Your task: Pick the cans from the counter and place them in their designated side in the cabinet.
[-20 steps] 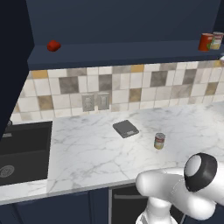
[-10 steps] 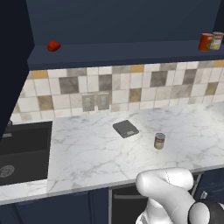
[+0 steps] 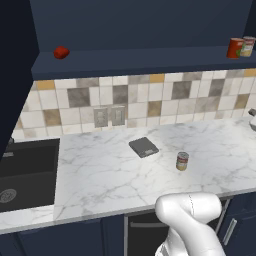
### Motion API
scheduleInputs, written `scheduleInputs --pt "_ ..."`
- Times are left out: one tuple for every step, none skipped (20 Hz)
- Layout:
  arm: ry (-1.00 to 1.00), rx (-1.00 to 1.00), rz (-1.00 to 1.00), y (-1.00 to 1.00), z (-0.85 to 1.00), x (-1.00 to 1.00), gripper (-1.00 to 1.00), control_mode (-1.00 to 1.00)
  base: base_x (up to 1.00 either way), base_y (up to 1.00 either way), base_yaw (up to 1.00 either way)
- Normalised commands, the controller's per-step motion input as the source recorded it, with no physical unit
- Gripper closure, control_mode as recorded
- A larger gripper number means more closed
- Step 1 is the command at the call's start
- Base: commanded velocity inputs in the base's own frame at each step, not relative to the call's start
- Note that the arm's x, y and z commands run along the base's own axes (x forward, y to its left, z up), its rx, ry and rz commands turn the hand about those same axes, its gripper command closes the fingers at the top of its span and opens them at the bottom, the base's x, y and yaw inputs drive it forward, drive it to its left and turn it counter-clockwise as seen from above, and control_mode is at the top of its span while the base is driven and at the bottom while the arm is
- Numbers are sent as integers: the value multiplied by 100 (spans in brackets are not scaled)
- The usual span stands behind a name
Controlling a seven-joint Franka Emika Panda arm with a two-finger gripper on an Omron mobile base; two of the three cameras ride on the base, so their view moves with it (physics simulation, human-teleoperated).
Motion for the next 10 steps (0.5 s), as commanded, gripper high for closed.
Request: scheduleInputs --pt "4 0 10 34 -58 -13 -100 -100 0 0 0" --pt "4 -4 7 35 -59 -4 -100 -100 0 0 0" --pt "5 -5 6 40 -59 -8 -100 -100 0 0 0" --pt "12 -3 5 37 -56 -3 -100 -100 0 0 0" --pt "26 0 3 31 -50 0 -100 -100 0 0 0" --pt "41 3 2 28 -42 0 -100 -100 0 0 0" --pt "50 8 2 26 -20 0 -100 -100 0 0 0" --pt "50 10 3 24 -7 0 -100 -100 0 0 0" --pt "50 10 3 25 -5 0 -100 -100 0 0 0" --pt "50 9 3 25 -9 3 -100 -100 0 0 0"
